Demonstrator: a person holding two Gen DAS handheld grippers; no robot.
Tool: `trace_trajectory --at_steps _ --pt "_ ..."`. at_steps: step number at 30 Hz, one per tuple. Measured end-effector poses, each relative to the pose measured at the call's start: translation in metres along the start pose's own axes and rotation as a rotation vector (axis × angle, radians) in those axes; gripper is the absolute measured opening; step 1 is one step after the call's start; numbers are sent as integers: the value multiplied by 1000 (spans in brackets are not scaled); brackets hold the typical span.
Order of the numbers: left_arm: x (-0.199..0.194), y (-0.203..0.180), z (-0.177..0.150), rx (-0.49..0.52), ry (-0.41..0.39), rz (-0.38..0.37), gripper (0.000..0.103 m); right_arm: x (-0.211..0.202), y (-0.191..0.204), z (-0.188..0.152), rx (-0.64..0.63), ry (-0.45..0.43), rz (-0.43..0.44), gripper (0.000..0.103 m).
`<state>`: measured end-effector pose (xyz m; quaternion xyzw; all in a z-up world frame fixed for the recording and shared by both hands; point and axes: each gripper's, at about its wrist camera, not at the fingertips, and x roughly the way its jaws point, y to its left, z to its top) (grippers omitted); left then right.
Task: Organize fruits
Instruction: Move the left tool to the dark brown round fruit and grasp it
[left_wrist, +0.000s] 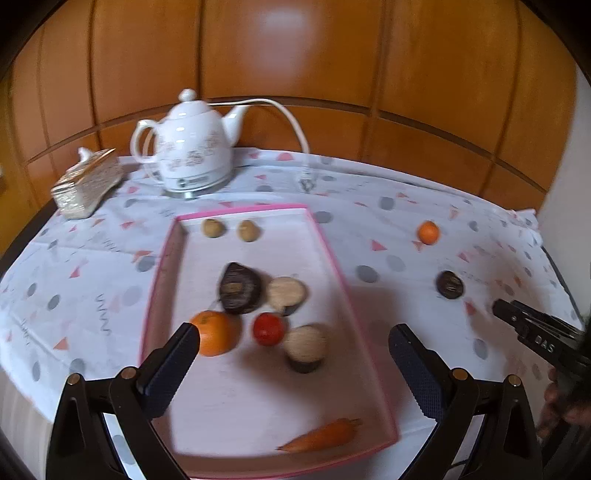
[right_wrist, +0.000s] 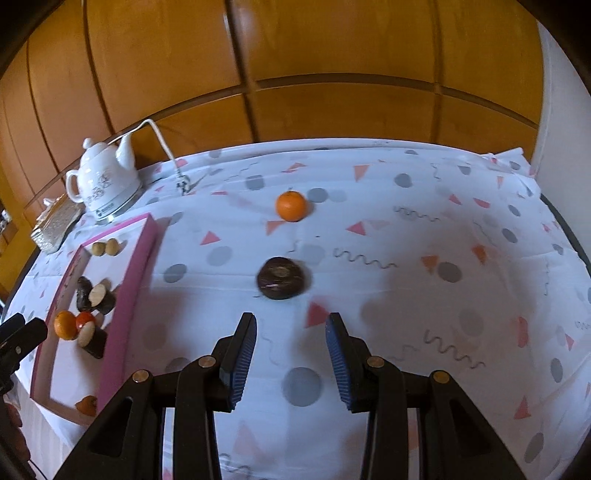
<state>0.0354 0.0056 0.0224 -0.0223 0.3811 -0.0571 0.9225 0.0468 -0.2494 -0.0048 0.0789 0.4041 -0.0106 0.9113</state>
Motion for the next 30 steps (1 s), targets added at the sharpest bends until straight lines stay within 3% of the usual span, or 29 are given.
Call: trace_trajectory --at_steps 12,17,24,30 --pt "14 -52 13 99 30 -190 103 -4 -29 -6 72 -4 -50 39" --pt "25 -73 18 127 62 -229 103 -5 -38 -9 87 -4 -66 39" --pt "50 -107 26 197 106 -195 103 -7 -53 -10 121 -15 -80 39" --pt "81 -125 30 162 174 -220 97 -8 -61 -12 130 -10 -84 39"
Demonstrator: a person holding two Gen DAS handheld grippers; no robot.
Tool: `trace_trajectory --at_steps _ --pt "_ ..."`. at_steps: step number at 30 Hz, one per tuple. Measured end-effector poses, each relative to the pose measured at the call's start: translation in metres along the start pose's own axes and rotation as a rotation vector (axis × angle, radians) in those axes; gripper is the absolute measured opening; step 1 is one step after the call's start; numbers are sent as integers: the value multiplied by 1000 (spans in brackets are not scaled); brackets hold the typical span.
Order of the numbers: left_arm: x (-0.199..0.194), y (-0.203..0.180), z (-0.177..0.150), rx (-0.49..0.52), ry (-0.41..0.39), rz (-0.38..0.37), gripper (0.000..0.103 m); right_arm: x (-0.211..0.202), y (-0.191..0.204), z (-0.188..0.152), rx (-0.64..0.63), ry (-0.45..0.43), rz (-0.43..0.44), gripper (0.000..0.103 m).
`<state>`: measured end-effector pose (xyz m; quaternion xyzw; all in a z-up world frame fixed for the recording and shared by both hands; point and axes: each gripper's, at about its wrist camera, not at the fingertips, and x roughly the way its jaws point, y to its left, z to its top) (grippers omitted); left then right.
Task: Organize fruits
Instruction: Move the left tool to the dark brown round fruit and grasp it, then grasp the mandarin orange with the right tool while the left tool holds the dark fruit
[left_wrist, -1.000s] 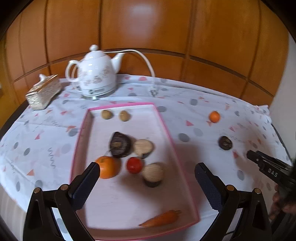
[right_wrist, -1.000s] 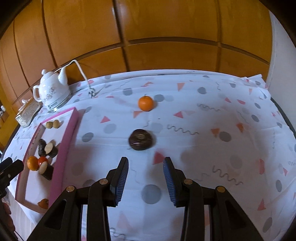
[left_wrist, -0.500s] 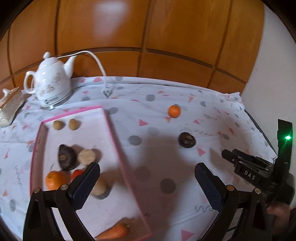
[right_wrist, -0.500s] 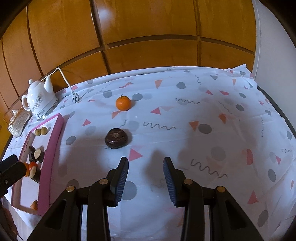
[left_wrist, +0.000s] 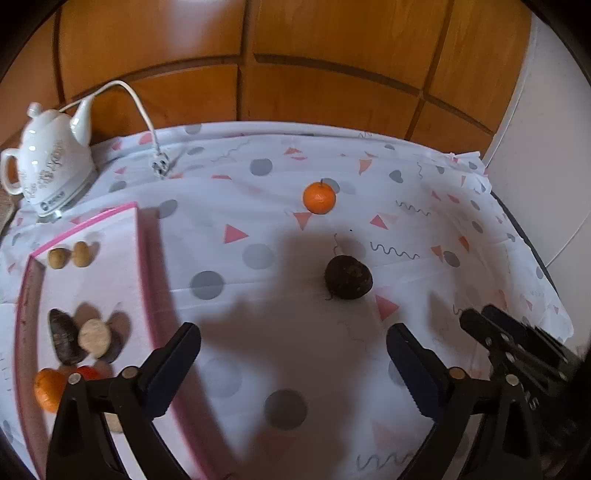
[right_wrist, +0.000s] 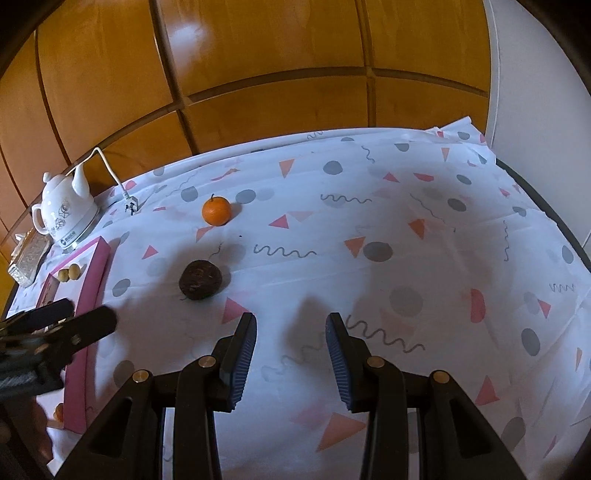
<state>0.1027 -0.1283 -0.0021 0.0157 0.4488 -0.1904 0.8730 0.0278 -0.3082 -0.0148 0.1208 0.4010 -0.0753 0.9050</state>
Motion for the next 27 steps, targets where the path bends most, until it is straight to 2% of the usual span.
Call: trace_trajectory --at_steps 8,11,15,20,22,23,27 --pt "32 -27 18 40 17 -50 94 3 -8 1 18 5 10 39" --pt "45 -40 23 78 18 -36 93 5 -11 1 23 8 11 39" --pt "68 -48 28 90 48 -13 83 6 -15 1 33 14 15 39" --pt "88 -50 30 82 73 -8 77 8 -19 1 39 16 14 39" --pt "95 -48 29 72 81 -10 54 8 -21 1 44 19 14 39" --pt "93 -47 29 78 61 -10 48 8 -22 2 44 18 13 39" --pt "83 -40 22 68 55 -48 46 10 -24 2 46 19 9 39"
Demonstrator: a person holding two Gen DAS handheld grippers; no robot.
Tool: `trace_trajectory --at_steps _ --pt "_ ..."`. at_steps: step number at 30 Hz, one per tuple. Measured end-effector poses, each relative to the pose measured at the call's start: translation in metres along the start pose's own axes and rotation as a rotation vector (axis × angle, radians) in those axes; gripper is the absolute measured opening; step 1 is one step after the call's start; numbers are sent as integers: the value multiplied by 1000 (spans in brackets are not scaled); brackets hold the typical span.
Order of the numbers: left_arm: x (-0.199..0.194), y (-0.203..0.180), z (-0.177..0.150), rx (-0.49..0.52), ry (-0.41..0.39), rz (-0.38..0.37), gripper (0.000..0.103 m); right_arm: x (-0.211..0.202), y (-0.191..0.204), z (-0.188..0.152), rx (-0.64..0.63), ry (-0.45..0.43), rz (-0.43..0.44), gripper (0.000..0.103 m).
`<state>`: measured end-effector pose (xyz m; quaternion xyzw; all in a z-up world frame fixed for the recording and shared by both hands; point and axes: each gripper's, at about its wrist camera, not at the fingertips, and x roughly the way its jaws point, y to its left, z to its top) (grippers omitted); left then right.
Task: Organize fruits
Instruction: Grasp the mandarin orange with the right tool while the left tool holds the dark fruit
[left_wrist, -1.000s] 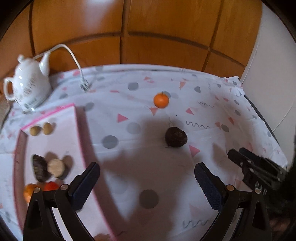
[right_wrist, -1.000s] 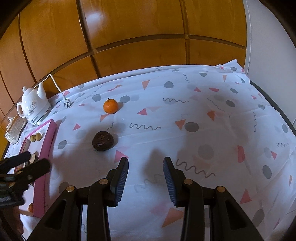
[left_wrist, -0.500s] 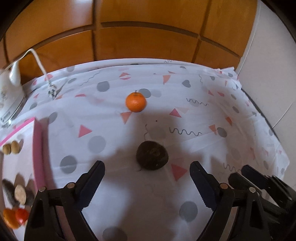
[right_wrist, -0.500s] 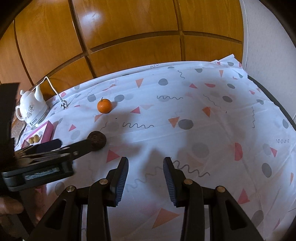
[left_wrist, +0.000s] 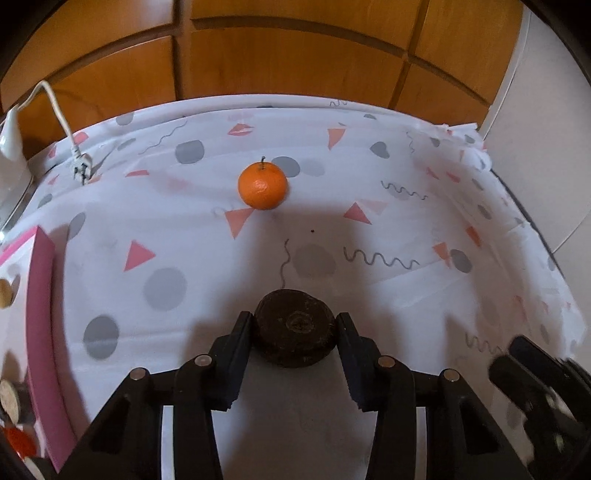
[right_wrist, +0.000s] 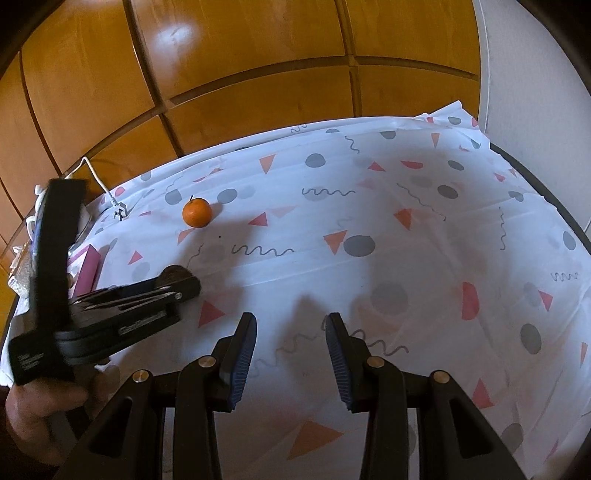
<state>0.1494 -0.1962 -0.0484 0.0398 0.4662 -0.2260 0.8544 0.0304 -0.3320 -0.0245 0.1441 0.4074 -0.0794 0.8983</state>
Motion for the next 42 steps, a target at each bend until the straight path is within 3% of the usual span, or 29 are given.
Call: trace_trajectory --at_steps 11,17,25,31,39,41,42 --pt "-39 18 -59 -20 -71 58 46 10 9 11 -35 23 57 39" --pt "-41 27 -63 -60 -103 8 46 21 30 34 -131 48 155 39" --pt "-46 30 -71 -62 -130 24 46 66 70 69 -264 90 236 39" --pt "-46 33 -71 -77 -137 3 46 104 96 92 -306 108 232 55" --pt "-45 32 -73 -76 -147 -1 46 148 121 115 -359 136 175 56" --pt "-45 33 -74 -75 -149 -2 46 156 123 115 -364 156 168 55" --pt "-45 33 -74 -74 -150 0 46 158 122 115 -357 153 168 39"
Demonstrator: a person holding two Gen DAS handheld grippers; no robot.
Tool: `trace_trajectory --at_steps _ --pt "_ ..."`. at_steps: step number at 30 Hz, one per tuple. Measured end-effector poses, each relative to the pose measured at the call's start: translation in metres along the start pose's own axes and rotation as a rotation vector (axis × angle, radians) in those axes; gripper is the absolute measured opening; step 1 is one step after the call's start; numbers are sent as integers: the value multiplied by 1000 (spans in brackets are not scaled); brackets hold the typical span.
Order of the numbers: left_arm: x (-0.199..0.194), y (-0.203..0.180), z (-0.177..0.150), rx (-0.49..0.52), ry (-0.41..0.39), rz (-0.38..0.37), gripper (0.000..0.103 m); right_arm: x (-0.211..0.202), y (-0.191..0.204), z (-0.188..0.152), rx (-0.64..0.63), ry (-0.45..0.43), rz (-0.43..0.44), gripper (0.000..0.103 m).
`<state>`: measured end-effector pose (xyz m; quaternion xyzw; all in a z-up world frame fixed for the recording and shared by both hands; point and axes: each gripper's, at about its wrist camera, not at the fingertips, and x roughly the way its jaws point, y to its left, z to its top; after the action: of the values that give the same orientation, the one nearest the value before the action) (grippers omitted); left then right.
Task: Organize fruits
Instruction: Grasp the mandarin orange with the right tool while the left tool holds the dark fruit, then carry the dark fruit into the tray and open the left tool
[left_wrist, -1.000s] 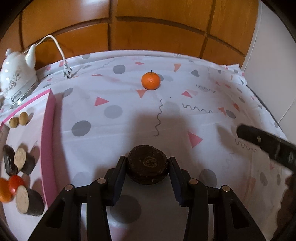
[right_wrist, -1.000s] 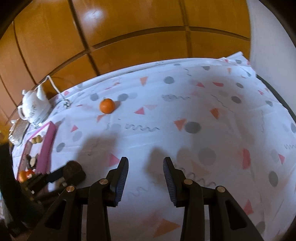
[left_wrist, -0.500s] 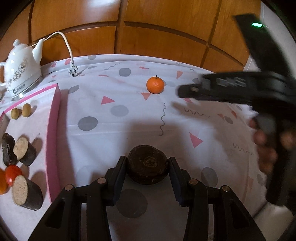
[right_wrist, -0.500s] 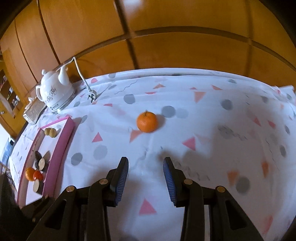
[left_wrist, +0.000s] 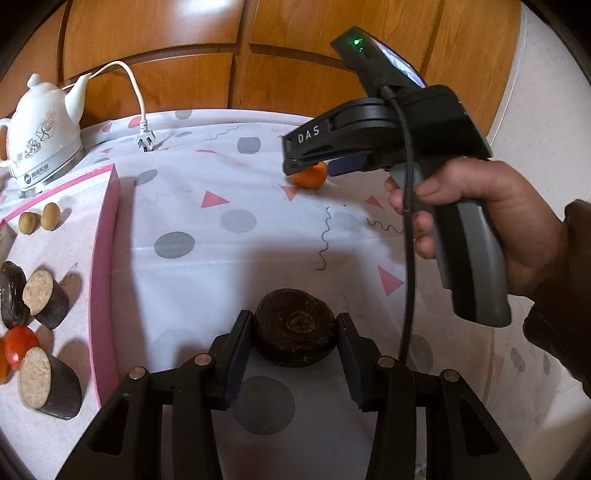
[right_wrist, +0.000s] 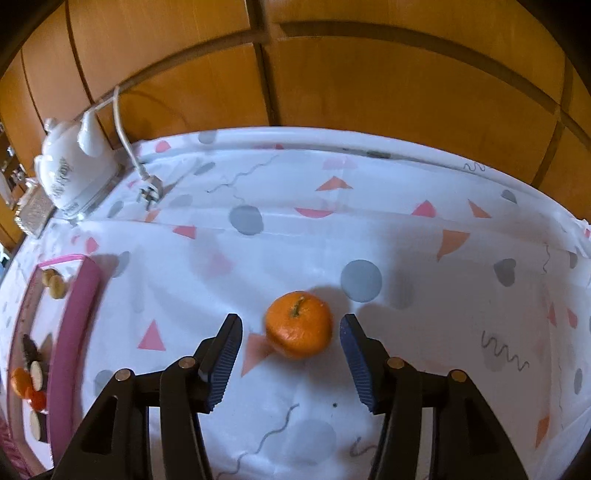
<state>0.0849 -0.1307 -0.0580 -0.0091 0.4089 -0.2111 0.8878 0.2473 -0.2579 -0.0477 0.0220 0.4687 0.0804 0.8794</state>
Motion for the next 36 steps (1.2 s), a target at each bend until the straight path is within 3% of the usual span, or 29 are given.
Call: trace_trajectory --at_steps 2,7,16,20,36 --pt "1 1 1 2 -1 -1 46 -2 -2 -2 12 7 42 38" --pt "2 2 1 4 -4 0 46 -29 1 -22 -11 -13 24 38" --pt "1 1 2 14 4 2 46 -90 -21 -108 53 27 -13 38" --pt "-1 -2 4 26 22 18 46 -98 -20 -136 89 24 -19 38" --pt "-70 -13 12 42 -47 23 46 -100 -19 -143 165 -25 -40 38"
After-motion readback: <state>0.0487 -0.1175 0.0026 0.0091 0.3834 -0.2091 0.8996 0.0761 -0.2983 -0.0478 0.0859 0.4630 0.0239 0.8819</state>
